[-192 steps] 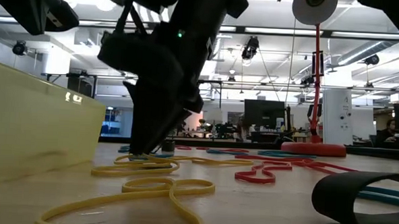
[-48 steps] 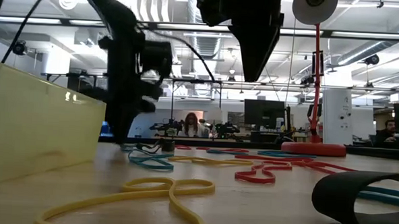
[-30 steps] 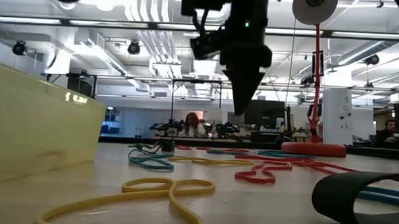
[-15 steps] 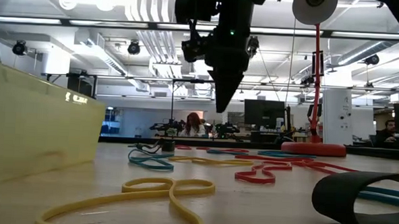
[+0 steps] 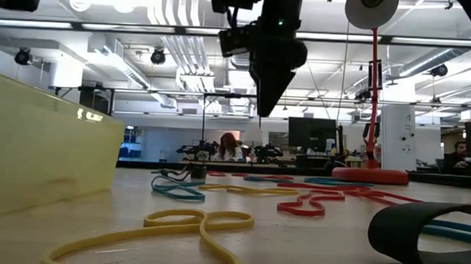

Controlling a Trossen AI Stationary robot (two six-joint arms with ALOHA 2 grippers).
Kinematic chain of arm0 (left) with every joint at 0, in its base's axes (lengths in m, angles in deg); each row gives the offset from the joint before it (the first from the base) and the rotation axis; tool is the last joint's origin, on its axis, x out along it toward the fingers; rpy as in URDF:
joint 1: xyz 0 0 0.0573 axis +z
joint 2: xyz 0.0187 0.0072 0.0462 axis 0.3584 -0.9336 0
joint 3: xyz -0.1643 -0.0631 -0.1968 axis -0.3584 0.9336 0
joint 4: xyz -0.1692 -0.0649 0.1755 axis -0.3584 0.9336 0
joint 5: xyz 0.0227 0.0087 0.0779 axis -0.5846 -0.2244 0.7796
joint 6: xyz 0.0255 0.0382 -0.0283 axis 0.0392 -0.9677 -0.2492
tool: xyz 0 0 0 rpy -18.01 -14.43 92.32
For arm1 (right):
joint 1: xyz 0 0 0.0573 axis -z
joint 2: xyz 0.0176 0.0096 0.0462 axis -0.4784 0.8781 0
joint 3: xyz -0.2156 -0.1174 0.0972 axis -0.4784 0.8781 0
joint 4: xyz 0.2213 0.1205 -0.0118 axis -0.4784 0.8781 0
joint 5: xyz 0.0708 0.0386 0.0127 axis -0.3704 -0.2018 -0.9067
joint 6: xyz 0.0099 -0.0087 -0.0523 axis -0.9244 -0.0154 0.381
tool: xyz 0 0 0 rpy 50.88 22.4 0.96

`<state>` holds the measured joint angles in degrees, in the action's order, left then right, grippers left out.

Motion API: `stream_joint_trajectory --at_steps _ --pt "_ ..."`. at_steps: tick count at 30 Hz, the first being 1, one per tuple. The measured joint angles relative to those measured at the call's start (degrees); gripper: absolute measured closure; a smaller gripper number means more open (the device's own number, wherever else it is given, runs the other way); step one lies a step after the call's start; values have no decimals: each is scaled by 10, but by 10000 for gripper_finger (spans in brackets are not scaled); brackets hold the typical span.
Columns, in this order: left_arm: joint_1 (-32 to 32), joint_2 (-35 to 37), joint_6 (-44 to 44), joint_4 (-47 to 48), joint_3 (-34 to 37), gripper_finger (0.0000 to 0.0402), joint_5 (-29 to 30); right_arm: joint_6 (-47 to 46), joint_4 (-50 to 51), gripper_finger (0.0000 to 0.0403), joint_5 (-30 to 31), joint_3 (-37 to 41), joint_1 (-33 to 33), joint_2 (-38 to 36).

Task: Pick and place rubber bands into bin
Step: Put the blue rubber band into the bin, then put the red rubber band into the bin

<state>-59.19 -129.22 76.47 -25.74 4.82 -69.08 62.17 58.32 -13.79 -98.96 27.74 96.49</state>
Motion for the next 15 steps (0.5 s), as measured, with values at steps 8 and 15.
stream_joint_trajectory --at_steps 8,15 --pt "14 4 41 42 -38 261 -4 42 -45 220 -2 30 2 -62" --pt "106 41 28 59 -74 234 94 51 -122 220 -44 146 7 -163"
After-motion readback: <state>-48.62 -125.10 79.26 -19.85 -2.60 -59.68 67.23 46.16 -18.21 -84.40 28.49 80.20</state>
